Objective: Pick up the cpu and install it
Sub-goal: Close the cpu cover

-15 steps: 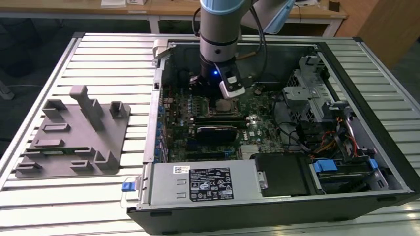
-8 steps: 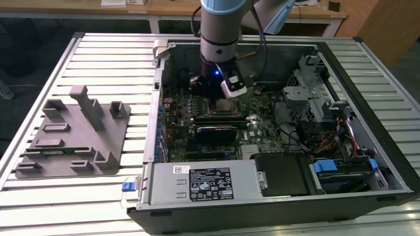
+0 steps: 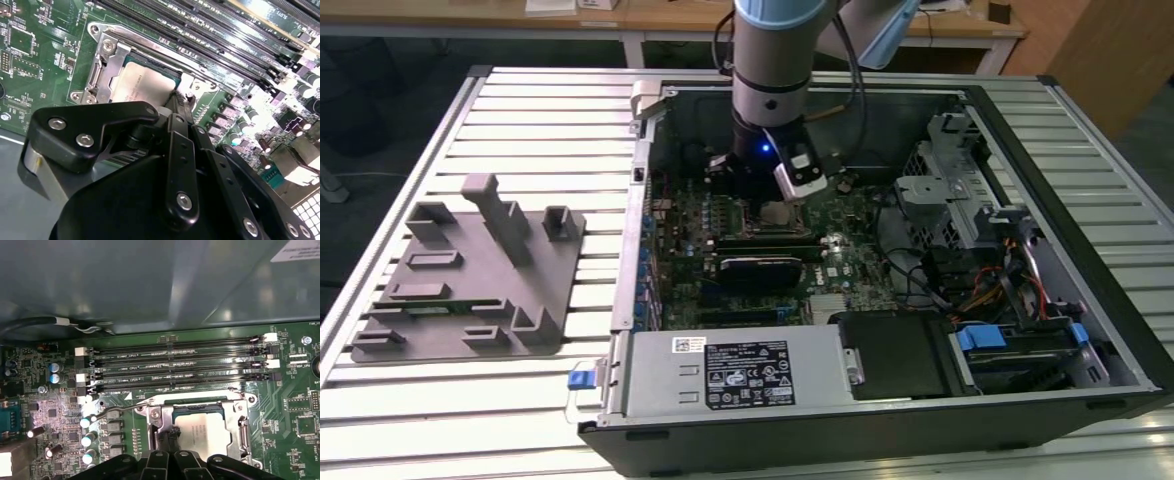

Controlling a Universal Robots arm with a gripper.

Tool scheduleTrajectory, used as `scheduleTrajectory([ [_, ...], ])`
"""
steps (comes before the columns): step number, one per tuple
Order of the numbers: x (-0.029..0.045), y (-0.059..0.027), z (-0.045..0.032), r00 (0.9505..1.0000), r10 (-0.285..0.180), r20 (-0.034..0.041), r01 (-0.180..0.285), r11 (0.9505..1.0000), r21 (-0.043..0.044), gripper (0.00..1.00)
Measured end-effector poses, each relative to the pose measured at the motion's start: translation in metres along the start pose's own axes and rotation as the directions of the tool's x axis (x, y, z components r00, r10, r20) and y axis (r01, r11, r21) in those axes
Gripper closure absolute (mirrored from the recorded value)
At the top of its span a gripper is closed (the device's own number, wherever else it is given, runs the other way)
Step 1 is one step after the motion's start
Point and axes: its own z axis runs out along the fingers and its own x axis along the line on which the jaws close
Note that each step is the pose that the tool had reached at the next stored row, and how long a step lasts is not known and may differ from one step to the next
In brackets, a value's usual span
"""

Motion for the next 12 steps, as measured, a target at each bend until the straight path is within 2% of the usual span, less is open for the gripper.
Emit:
scheduleTrajectory([
  [6,-0.0036,0.0004,0.0,1.0,-0.003,-0.0001,0.003,1.0,-0.0001,0.89],
  [12,-0.0037,0.0006,-0.0006,1.0,-0.003,0.0003,0.003,1.0,-0.0019,0.89],
])
